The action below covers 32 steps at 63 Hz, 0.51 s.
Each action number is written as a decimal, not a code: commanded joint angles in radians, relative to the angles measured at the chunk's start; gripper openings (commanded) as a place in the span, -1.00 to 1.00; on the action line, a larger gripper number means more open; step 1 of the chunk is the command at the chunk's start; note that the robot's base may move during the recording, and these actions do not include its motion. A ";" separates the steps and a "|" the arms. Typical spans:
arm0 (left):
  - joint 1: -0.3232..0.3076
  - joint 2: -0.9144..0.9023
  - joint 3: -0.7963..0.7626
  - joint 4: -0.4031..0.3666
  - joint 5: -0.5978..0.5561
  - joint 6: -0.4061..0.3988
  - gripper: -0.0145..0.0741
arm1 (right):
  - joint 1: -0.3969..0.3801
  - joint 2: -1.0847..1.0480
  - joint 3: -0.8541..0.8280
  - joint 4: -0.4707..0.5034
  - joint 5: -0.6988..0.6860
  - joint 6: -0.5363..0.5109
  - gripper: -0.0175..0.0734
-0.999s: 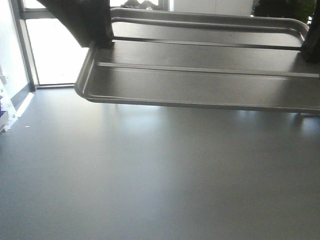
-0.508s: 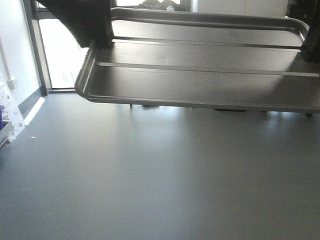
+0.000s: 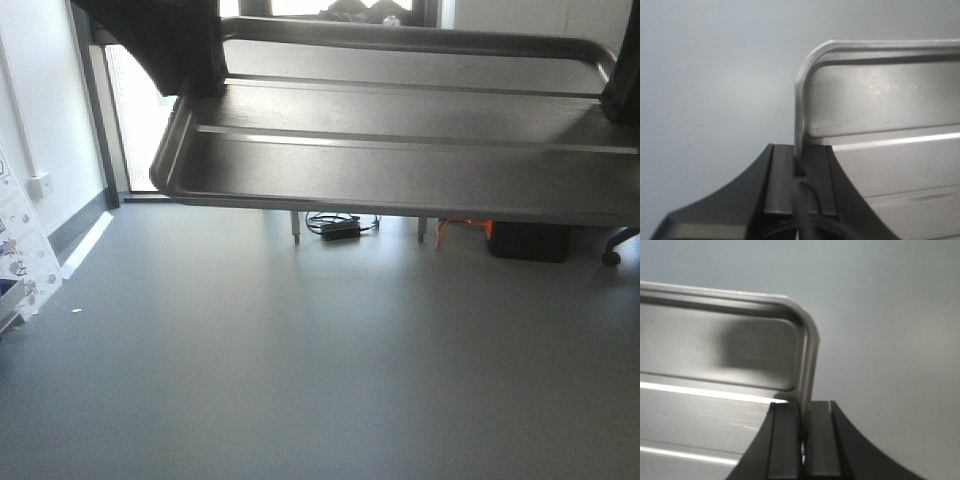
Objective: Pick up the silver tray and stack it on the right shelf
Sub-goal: 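Hold the silver tray level with both grippers while the base drives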
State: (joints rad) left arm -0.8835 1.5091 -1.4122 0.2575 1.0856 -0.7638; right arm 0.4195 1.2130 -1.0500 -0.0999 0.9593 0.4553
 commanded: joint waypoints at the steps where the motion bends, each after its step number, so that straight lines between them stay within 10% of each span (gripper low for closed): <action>1: 0.000 -0.043 -0.038 0.038 -0.013 0.004 -0.88 | -0.002 -0.025 -0.035 -0.033 -0.029 -0.020 -0.49; 32: 0.000 -0.043 -0.038 0.042 -0.013 0.004 -0.88 | -0.002 -0.025 -0.035 -0.033 -0.029 -0.020 -0.49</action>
State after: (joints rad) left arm -0.8835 1.5091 -1.4146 0.2575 1.0856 -0.7638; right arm 0.4195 1.2130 -1.0500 -0.0999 0.9593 0.4553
